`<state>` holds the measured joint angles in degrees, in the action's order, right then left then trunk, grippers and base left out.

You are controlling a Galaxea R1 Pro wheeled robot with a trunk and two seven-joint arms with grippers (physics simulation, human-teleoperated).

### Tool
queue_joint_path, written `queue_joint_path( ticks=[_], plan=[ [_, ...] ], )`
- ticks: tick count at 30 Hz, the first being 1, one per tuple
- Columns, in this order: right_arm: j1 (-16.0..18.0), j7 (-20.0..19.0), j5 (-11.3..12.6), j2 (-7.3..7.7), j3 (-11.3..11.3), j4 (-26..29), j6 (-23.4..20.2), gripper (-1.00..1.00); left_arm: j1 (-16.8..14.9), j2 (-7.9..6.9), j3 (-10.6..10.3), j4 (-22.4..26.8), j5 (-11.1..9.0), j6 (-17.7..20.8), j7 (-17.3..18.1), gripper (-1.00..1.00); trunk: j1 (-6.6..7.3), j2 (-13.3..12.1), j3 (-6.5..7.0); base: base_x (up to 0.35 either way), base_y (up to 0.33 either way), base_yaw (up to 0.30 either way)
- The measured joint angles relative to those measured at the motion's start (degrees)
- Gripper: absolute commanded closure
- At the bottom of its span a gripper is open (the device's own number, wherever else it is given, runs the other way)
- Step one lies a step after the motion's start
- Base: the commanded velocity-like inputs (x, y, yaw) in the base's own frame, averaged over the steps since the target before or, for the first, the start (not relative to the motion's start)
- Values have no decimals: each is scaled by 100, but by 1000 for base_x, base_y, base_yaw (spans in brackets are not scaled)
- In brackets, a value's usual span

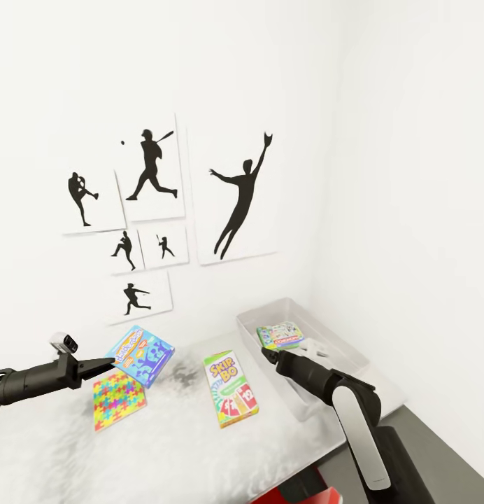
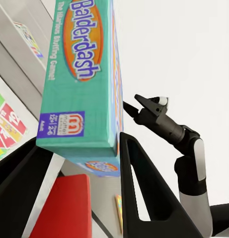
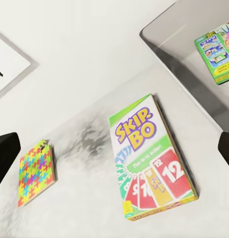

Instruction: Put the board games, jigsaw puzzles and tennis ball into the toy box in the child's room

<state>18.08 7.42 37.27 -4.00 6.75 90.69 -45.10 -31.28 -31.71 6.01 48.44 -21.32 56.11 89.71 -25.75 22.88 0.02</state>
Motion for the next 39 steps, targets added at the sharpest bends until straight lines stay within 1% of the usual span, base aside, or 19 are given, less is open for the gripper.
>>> queue_joint_path(
  ticks=[35, 37, 39],
  plan=[
    [-9, 0, 3, 3, -14, 4, 0, -100, 0, 2, 0, -1, -6, -7, 0, 100, -1, 0, 0, 3, 6, 0],
    [-9, -4, 12, 4, -16, 4, 0, -100, 0, 18, -7, -1, -7, -8, -7, 100, -1, 0, 0, 0, 0, 0],
    [-9, -7, 19, 5, -17, 4, -2, -100, -7, 103, -18, 4, -6, 15, -20, 100, -1, -1, 0, 0, 0, 0]
  ],
)
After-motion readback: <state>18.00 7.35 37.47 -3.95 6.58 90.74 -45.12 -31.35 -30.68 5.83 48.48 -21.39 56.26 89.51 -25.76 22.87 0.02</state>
